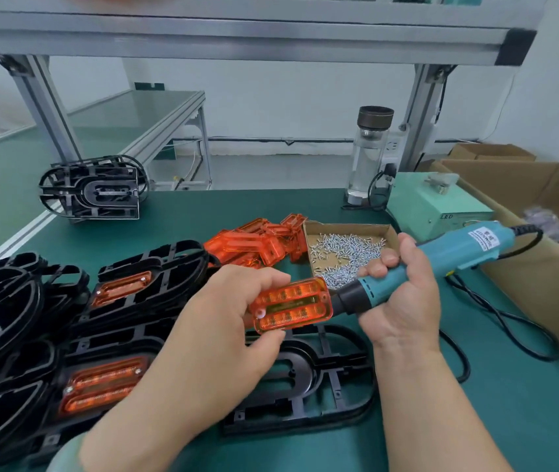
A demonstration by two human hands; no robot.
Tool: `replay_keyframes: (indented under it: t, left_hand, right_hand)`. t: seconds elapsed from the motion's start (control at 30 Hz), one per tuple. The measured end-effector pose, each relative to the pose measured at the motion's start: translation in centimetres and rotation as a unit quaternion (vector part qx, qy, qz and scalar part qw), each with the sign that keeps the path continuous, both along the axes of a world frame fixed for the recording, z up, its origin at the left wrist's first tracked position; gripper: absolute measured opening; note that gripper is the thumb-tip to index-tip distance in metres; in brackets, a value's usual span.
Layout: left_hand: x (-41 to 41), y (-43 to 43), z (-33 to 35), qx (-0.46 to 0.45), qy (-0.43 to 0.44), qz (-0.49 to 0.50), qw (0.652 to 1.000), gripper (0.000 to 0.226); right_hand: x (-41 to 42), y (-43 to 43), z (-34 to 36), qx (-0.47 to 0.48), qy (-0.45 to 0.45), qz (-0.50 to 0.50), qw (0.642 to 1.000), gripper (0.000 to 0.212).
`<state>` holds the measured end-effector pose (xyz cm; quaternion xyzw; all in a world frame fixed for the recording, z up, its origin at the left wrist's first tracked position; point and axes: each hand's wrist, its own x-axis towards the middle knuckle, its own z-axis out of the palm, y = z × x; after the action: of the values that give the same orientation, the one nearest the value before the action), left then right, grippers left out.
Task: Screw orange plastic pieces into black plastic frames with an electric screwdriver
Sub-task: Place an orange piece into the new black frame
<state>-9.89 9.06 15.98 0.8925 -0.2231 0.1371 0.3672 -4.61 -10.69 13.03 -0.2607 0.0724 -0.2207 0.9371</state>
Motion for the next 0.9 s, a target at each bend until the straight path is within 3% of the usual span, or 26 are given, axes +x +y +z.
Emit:
replay_keyframes:
  t: [0.53, 0.67, 0.8, 0.9]
  left_hand:
    - [-0.4, 0.2, 0.0, -0.015, 0.038, -0.004, 0.999, 0.042]
    - [-0.3, 1.3, 0.0, 0.118, 0.025, -0.004, 0.993, 0.050]
    - [-0.3, 1.1, -0.2, 0.300, 0.019, -0.032, 0.953, 0.039]
    - [-0.4, 0.1, -1.0, 0.356, 0.013, -0.021, 0.934, 0.037]
  right_hand:
    - [0.1, 0.2, -0.1, -0.010, -0.008, 0.021, 1.000, 0.005]
    - [0.1, 0.1, -0.2, -0.003, -0.006, 0.026, 1.000, 0.008]
    - [0.1, 0.0, -0.2, 0.005, -0.005, 0.021, 1.000, 0.008]
    - [0.1, 0.0, -0.1, 0.003, -0.007, 0.017, 1.000, 0.009]
